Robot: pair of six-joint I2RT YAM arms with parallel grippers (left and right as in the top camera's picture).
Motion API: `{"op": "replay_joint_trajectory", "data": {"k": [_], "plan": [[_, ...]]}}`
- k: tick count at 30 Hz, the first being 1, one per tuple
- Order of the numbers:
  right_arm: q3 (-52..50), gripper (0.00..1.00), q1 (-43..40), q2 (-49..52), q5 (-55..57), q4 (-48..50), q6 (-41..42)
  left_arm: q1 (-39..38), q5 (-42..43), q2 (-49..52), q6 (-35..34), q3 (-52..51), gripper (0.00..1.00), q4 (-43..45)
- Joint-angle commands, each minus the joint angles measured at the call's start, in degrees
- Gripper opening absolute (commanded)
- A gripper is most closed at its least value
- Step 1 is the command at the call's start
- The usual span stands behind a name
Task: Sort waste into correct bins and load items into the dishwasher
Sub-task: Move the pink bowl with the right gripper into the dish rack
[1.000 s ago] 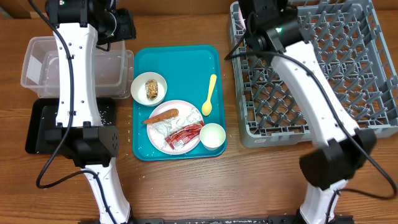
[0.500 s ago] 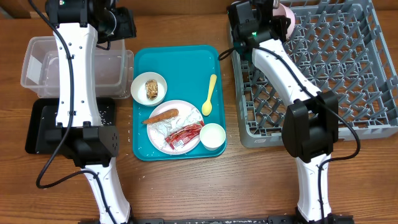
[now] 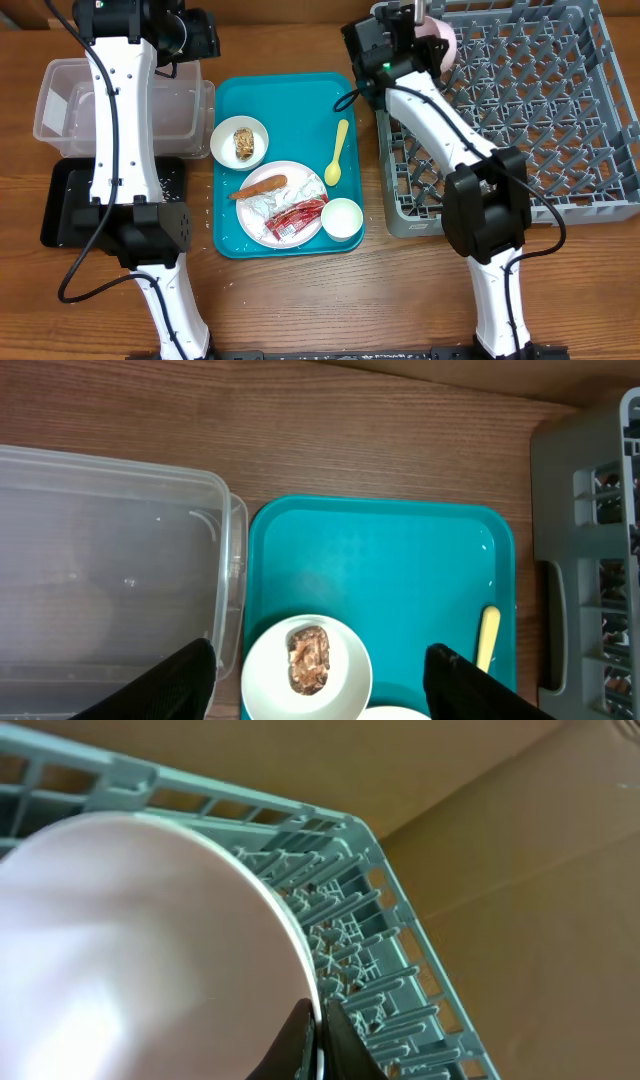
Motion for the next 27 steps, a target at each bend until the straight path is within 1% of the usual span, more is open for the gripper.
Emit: {"op": "replay_joint_trajectory", "data": {"k": [1,5,7,8,9,14,18,27], "plan": [[-0.7,0.04,0.2,0.9,-2.1,-0.9,0.0,0.2,-0.8,-0.4,0.5,0.7,0.7,0.2],[-0.7,0.04,0.3,0.9,-1.6,-1.9,0.2,0.2,-0.8,-0.4,0.5,0.7,0.71,0.2],[-0.6,0.04,0.3,0.9,3.0,-1.2,1.6,0.2,-0.8,-0.4,0.5,0.7,0.71,0.2],[-0.6,0.04,0.2,0.9,7.5,0.3,1.8,0.2,-0.8,-0.4,0.5,0.7,0.72,0.2],[-0.6,0.04,0.1,0.9,9.2,2.1,1.0,0.2,-0.8,-0.4,0.5,0.7,0.72,0.2],[-0.6,0.04,0.1,0.9,9.0,2.4,0.8,0.2,-0.8,-0.4,0.4,0.7,0.72,0.4],[-0.7,0.04,0.3,1.1,6.6,1.9,0.8,0.2,-0.8,-0.4,0.5,0.7,0.72,0.4],[-1.7,0.04,0.3,1.9,8.3,2.6,-1.5,0.2,-0.8,-0.4,0.4,0.7,0.72,0.5]]}}
